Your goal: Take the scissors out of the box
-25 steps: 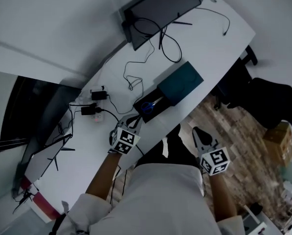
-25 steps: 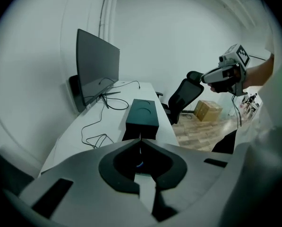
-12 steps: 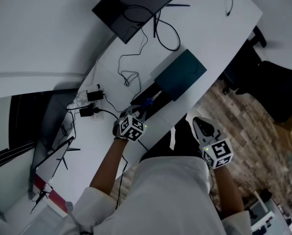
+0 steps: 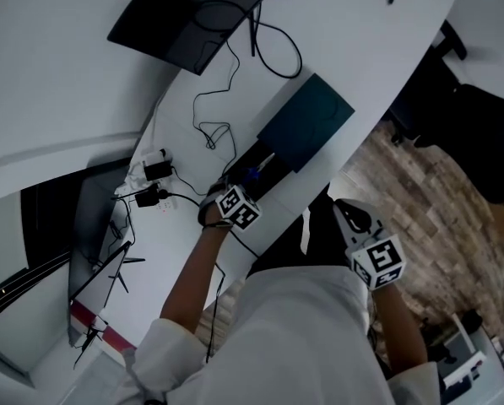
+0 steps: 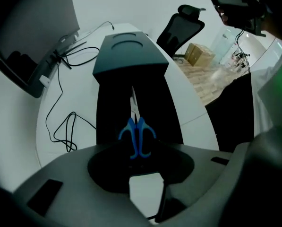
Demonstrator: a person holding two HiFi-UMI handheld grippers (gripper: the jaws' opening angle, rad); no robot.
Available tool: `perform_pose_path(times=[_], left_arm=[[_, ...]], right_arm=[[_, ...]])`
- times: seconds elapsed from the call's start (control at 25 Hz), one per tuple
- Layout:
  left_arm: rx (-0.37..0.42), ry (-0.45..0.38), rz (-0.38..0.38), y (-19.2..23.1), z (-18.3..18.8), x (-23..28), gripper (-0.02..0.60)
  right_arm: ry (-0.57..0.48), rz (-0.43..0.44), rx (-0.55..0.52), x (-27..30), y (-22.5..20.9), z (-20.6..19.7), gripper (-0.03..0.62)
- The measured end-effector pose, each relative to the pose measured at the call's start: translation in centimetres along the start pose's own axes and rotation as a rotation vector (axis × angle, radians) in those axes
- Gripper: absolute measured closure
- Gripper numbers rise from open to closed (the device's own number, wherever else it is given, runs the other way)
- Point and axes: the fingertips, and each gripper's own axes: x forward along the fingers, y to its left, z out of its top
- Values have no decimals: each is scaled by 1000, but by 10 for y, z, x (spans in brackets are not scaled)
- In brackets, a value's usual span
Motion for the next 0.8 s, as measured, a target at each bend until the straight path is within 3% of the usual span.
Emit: perform_pose_path(times=[0.36,0.8], left_arm=[[-6,118,-38,1,-8,25,437],[-49,146,-81,-5,-7,20,478]], right_arm=[[7,-2,39,1,-14,2,560],[-13,8,28,1,-31,8,560]])
